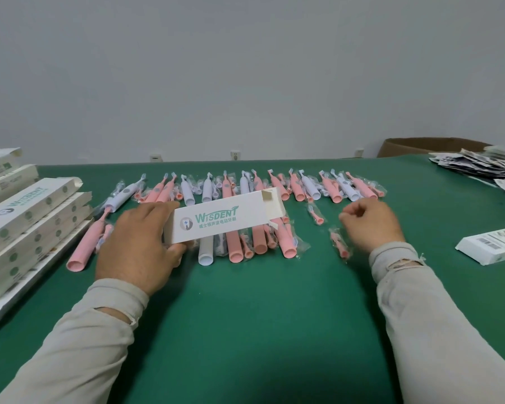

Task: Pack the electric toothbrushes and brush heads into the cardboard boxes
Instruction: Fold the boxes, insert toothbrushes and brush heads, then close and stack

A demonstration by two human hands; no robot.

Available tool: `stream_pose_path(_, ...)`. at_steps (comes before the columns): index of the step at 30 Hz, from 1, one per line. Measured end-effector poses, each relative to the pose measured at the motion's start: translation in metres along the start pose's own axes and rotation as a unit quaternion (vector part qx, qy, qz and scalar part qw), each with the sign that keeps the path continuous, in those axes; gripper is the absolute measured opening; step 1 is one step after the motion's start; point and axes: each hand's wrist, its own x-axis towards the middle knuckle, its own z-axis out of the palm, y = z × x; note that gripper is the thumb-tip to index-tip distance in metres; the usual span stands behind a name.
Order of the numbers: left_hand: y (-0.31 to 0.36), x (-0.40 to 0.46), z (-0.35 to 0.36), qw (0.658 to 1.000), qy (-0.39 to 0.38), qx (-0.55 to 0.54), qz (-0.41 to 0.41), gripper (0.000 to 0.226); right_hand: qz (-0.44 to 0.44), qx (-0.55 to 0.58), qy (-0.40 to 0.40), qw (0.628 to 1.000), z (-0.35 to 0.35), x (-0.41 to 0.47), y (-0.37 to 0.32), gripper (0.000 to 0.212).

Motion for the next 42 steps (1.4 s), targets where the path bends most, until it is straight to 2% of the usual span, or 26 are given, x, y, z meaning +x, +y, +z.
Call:
stream_pose_path(1,0.001,0.0,0.0,1.0,0.0,0.002,0.003,0.062,0.031,-0.049,-0.044,0.997,0.003,0.001,0.004,0.005)
stream_pose_path(4,0.003,-0.001,0.0,1.0,-0.007,0.0,0.011,0.062,0.07,-0.151,-0.13,0.977,0.013,0.002,0.006,0.011)
stream_pose_path(7,0.003,-0.001,0.0,1.0,-0.011,-0.002,0.009,0.06,0.069,-0.221,-0.13,0.964,0.013,0.004,0.003,0.012)
stream_pose_path(9,0.003,-0.002,-0.001,1.0,-0.011,0.0,0.008,0.059,0.049,-0.211,-0.115,0.969,0.011,0.004,0.003,0.018)
stream_pose_path(10,0.003,-0.002,-0.001,1.0,-0.009,-0.002,0.007,0.059,0.027,-0.146,-0.097,0.984,0.01,0.002,0.001,0.021)
stream_pose_path(11,0.004,-0.002,-0.001,1.0,-0.007,-0.004,0.006,0.058,0.002,-0.032,-0.077,0.996,0.01,-0.001,-0.003,0.023)
stream_pose_path(12,0.004,-0.002,-0.002,1.0,-0.005,-0.006,0.004,0.058,-0.023,0.117,-0.067,0.991,0.009,-0.007,-0.011,0.025)
stream_pose_path(13,0.004,-0.002,-0.002,1.0,-0.004,-0.005,0.002,0.057,-0.038,0.273,-0.076,0.958,0.008,-0.015,-0.021,0.026)
stream_pose_path(15,0.005,-0.003,-0.001,1.0,-0.006,0.005,-0.004,0.057,-0.064,0.506,-0.137,0.849,0.008,-0.031,-0.04,0.021)
stream_pose_path(16,0.005,-0.003,-0.001,1.0,-0.007,0.007,-0.006,0.057,-0.072,0.562,-0.161,0.808,0.009,-0.038,-0.048,0.016)
stream_pose_path(17,0.005,-0.004,0.0,1.0,-0.007,0.007,-0.008,0.058,-0.074,0.592,-0.178,0.783,0.011,-0.044,-0.054,0.014)
stream_pose_path(22,0.005,-0.004,0.001,1.0,-0.003,0.005,-0.009,0.063,-0.047,0.631,-0.288,0.719,0.016,-0.057,-0.062,0.018)
stream_pose_path(24,0.007,-0.004,0.001,1.0,-0.002,0.006,-0.006,0.063,-0.049,0.609,-0.304,0.731,0.018,-0.057,-0.062,0.018)
stream_pose_path(27,0.008,-0.004,0.001,1.0,0.001,-0.005,0.003,0.06,-0.055,0.599,-0.277,0.749,0.02,-0.055,-0.061,0.014)
stream_pose_path(30,0.009,-0.005,0.001,1.0,-0.001,0.0,0.007,0.06,-0.06,0.592,-0.261,0.76,0.021,-0.054,-0.061,0.019)
stream_pose_path(35,0.01,-0.004,0.001,1.0,-0.015,-0.009,0.024,0.061,-0.068,0.598,-0.258,0.756,0.025,-0.05,-0.056,0.008)
stream_pose_path(38,0.008,-0.004,0.004,0.999,-0.034,-0.021,0.032,0.063,-0.05,0.633,-0.261,0.727,0.027,-0.048,-0.054,0.014)
stream_pose_path(40,0.007,-0.004,0.005,0.997,-0.035,-0.061,0.026,0.062,-0.023,0.67,-0.23,0.705,0.029,-0.046,-0.053,0.017)
stream_pose_path(42,0.007,-0.005,0.006,0.995,-0.034,-0.085,0.027,0.061,-0.01,0.669,-0.178,0.722,0.03,-0.043,-0.053,0.015)
